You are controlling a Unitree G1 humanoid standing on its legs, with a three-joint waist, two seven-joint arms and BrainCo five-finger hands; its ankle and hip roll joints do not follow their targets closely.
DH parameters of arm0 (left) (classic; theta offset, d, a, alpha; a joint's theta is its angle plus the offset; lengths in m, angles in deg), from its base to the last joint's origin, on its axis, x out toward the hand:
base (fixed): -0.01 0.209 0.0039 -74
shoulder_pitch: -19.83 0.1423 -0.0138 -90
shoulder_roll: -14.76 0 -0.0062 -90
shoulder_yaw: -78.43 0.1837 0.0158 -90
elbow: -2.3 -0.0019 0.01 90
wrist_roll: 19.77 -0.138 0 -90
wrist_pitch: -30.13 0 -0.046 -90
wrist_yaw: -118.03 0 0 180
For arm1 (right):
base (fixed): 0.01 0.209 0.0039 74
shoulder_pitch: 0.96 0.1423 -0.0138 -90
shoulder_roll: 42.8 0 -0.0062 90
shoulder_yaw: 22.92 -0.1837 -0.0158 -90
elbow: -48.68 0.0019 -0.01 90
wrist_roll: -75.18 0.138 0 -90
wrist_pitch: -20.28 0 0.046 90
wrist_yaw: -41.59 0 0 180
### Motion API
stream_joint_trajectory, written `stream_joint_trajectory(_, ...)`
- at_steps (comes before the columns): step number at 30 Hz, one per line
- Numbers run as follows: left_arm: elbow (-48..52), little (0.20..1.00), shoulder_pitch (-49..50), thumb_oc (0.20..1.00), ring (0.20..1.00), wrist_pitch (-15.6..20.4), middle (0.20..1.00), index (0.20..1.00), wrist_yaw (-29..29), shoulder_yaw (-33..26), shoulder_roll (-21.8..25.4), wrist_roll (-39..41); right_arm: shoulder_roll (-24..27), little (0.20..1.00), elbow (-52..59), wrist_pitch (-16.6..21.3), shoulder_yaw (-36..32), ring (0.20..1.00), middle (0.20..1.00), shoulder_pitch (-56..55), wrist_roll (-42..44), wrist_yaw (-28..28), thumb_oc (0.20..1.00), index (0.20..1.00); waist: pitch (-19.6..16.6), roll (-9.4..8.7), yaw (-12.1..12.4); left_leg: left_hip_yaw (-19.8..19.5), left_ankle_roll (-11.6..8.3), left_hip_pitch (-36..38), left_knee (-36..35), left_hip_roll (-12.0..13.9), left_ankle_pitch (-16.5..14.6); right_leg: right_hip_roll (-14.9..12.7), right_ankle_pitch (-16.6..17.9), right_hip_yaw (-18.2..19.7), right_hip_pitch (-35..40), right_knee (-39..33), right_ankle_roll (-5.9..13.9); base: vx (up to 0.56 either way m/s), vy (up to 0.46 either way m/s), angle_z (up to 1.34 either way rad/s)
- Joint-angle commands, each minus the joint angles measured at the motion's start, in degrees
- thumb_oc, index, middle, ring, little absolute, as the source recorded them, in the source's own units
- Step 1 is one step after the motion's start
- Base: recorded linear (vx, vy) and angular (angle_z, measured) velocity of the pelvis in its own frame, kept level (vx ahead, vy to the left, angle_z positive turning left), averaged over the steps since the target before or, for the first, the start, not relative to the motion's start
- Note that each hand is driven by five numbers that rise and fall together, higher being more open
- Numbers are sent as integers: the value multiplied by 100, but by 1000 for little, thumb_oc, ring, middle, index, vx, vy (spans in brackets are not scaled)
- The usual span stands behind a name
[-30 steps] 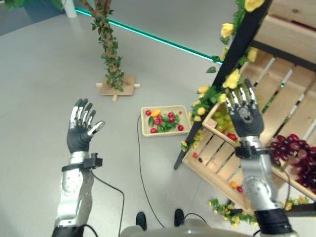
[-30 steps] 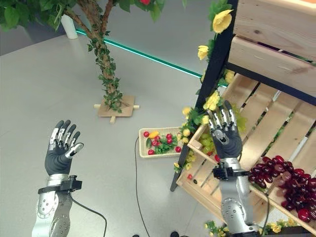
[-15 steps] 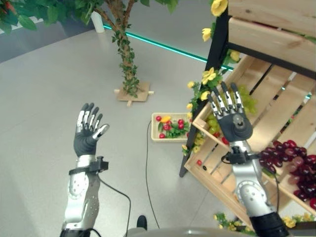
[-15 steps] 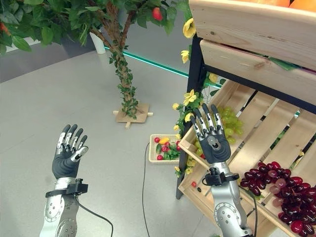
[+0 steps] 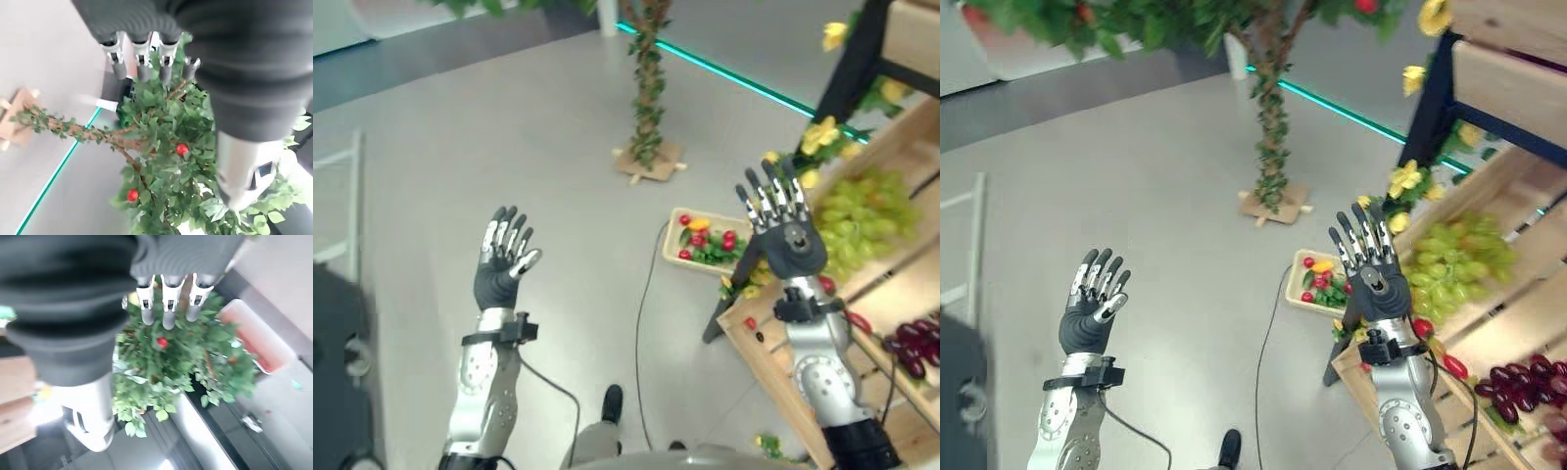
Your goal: Pick up the fruits from the basket on one side to the basket on the other side
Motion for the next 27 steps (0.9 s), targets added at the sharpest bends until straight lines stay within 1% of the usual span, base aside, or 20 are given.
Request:
stream_joint_trajectory(1,366,1000,-273,1000,1000,242,1000,1000,189,-152,151,7,73,1000,354,319,-296,1000,1000,42,-376,55,1000,1000,-289,63,-352,301,222,1007,-161,554,-634,215,344,148,152,-695,631,-88,83,116)
stream_joint_trajectory(2,355,1000,-322,1000,1000,256,1000,1000,167,-122,171,-29,90,1000,348,357,-350,1000,1000,17,-436,89,1000,1000,-332,88,-453,535,168,1207,-228,779,-594,175,359,-25,139,-705,629,-96,114,108)
stream_joint_trajectory(4,348,1000,-478,1000,1000,272,1000,1000,118,-67,236,-171,204,1000,315,467,-500,1000,1000,6,-918,359,1000,1000,-440,169,-618,876,-1,1561,-441,1177,-457,96,399,-356,62,-696,642,-115,132,107)
stream_joint_trajectory(5,349,1000,-479,1000,1000,272,1000,1000,114,-64,232,-176,205,1000,322,464,-499,1000,1000,5,-929,370,1000,1000,-438,176,-627,866,-7,1570,-457,1182,-449,100,395,-368,70,-697,641,-149,217,99)
stream_joint_trajectory(6,339,1000,-556,1000,1000,297,1000,1000,52,-25,296,-299,303,1000,283,547,-644,1000,1000,-41,-1475,667,1000,1000,-501,270,-709,1050,-172,1762,-753,1436,-258,1,441,-623,-6,-674,676,-137,220,112)
stream_joint_trajectory(7,325,1000,-551,1000,1000,309,1000,1000,32,-40,302,-332,380,1000,252,555,-688,1000,1000,-46,-1826,813,1000,1000,-520,336,-728,1097,-246,1858,-893,1525,-199,-14,444,-740,-35,-649,688,-71,225,111)
stream_joint_trajectory(8,322,1000,-549,1000,1000,307,1000,1000,30,-43,304,-332,377,1000,250,552,-684,1000,1000,-47,-1828,814,1000,1000,-540,364,-733,1025,-280,1908,-904,1548,-286,30,337,-642,5,-648,733,-22,243,149)
stream_joint_trajectory(9,339,1000,-514,1000,1000,320,1000,1000,-19,-47,359,-508,421,1000,173,532,-771,1000,1000,-52,-2190,1008,1000,1000,-523,397,-678,1033,-275,1805,-1146,1475,-379,-80,455,-725,-12,-643,844,4,274,118)
stream_joint_trajectory(11,347,1000,-488,1000,1000,330,1000,1000,-75,-93,452,-612,430,1000,103,587,-772,1000,1000,-13,-2633,1199,1000,1000,-514,366,-593,1065,-220,1758,-1244,1354,-495,-239,663,-750,-23,-661,957,-82,357,109)
stream_joint_trajectory(13,308,1000,-476,1000,1000,360,1000,1000,-139,-152,514,-697,454,1000,63,553,-782,1000,1000,-26,-3099,1377,1000,1000,-473,334,-487,1003,-108,1714,-1364,1127,-593,-408,848,-784,-44,-648,1088,-72,283,61)
stream_joint_trajectory(14,310,1000,-478,1000,1000,360,1000,1000,-144,-151,519,-702,443,1000,69,548,-773,1000,1000,-22,-3130,1404,1000,1000,-472,320,-492,1000,-85,1713,-1367,1102,-594,-434,860,-783,-48,-644,1109,-70,349,30)
stream_joint_trajectory(15,291,1000,-418,1000,1000,384,1000,1000,-214,-266,577,-867,387,1000,-21,530,-755,1000,1000,-66,-3373,1467,1000,1000,-448,244,-391,931,51,1699,-1479,834,-672,-609,985,-752,-36,-662,1224,-122,321,35)
stream_joint_trajectory(16,265,1000,-413,1000,1000,394,1000,1000,-262,-313,603,-940,388,1000,-103,496,-732,1000,1000,-63,-3578,1554,1000,1000,-400,177,-337,966,135,1620,-1448,693,-612,-727,1136,-817,-59,-664,1190,-138,402,34)
stream_joint_trajectory(17,244,1000,-434,1000,1000,402,1000,1000,-312,-371,651,-1010,391,1000,-130,496,-675,1000,1000,-15,-3792,1601,1000,1000,-365,130,-297,906,201,1576,-1406,588,-634,-812,1184,-784,-70,-642,1231,-101,268,26)
stream_joint_trajectory(20,182,1000,-440,1000,1000,462,1000,1000,-344,-513,740,-1133,265,1000,-334,465,-549,1000,1000,20,-3791,1564,1000,1000,-328,42,-124,771,372,1498,-1328,290,-744,-1116,1340,-758,-34,-657,1362,-30,274,23)
stream_joint_trajectory(23,129,1000,-437,1000,1000,462,1000,1000,-377,-614,751,-1273,128,1000,-544,432,-558,1000,1000,-3,-4021,1618,1000,1000,-343,33,32,622,460,1464,-1393,94,-707,-1309,1425,-861,34,-590,1454,-21,232,13)
stream_joint_trajectory(24,100,1000,-438,1000,1000,472,1000,1000,-413,-626,757,-1311,80,1000,-629,434,-549,1000,1000,4,-4019,1657,1000,1000,-337,51,58,565,477,1467,-1453,81,-670,-1315,1423,-812,8,-504,1472,-29,181,31)
stream_joint_trajectory(25,25,1000,-458,1000,1000,470,1000,1000,-460,-594,775,-1338,4,1000,-747,464,-568,1000,1000,-19,-3997,1724,1000,1000,-304,62,37,425,502,1442,-1552,50,-568,-1240,1339,-507,-55,-293,1485,-28,126,30)
stream_joint_trajectory(26,24,1000,-459,1000,1000,471,1000,1000,-460,-594,775,-1338,4,1000,-748,464,-568,1000,1000,-18,-3997,1724,1000,1000,-305,60,38,427,502,1442,-1554,48,-566,-1243,1335,-504,-60,-287,1485,-87,168,71)
stream_joint_trajectory(27,-95,1000,-540,1000,1000,477,1000,1000,-455,-495,776,-1364,1,1000,-871,471,-597,1000,1000,-112,-4100,1734,1000,1000,-273,102,-66,172,572,1375,-1659,-11,-414,-852,1062,276,-166,48,1434,-51,147,91)
